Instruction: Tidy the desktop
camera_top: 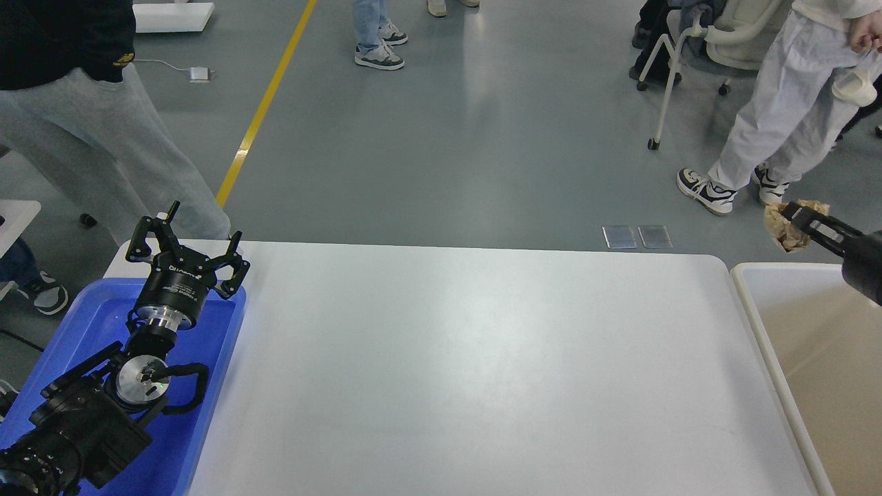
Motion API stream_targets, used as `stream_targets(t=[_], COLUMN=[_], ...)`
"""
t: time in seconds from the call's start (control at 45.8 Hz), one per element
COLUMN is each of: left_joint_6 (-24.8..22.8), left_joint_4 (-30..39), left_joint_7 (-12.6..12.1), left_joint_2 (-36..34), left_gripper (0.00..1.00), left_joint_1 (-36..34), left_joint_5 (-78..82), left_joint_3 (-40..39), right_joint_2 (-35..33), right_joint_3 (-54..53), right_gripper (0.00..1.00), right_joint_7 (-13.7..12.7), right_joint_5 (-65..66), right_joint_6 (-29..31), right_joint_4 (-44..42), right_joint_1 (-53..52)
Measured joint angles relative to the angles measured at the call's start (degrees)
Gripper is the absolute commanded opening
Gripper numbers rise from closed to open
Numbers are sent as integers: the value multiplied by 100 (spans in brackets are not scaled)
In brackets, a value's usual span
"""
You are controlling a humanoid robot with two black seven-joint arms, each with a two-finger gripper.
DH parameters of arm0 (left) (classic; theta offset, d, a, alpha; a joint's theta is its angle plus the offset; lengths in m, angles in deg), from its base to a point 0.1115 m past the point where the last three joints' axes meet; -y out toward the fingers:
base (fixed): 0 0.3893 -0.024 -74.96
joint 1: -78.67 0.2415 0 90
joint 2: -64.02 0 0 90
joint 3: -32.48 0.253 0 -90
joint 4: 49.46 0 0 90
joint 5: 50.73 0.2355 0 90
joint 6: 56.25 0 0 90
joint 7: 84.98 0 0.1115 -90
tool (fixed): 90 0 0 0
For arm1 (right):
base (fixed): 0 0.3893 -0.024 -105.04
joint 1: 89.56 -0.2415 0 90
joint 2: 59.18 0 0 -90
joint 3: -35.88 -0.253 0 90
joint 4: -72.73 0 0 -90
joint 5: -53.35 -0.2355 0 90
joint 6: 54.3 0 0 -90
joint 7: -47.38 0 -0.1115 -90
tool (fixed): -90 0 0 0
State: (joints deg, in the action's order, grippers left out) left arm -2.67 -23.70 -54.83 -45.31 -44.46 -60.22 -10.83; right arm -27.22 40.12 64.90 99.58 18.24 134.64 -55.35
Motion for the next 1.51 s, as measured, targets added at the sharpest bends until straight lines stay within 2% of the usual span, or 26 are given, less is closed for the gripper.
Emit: stream_targets(t=[0.197, 0.524, 1.202, 1.508], left_joint_6=[-3, -5, -1, -6], left_joint_4=[-1, 0, 0, 0], left_joint_7=[0, 2, 2, 7], left_joint_2=[0, 1, 0, 0], left_gripper=[100, 100, 100, 100], left_joint_1=[0, 0, 0, 0], left_joint_5=[0, 0, 0, 0], left_joint_3=[2, 2, 0, 0], right_joint_2=[261, 915, 2828, 3373], right_joint_3=[-614, -921, -991, -995], right_gripper=[0, 0, 0, 0], right_joint_7=[72, 174, 200, 185], right_joint_5=[-423, -1258, -2477, -2932], right_joint_6=[-40, -80, -32, -73], right_joint_4=[-542, -1616, -4700, -5476], right_joint_1=[708, 1319, 1965, 2088])
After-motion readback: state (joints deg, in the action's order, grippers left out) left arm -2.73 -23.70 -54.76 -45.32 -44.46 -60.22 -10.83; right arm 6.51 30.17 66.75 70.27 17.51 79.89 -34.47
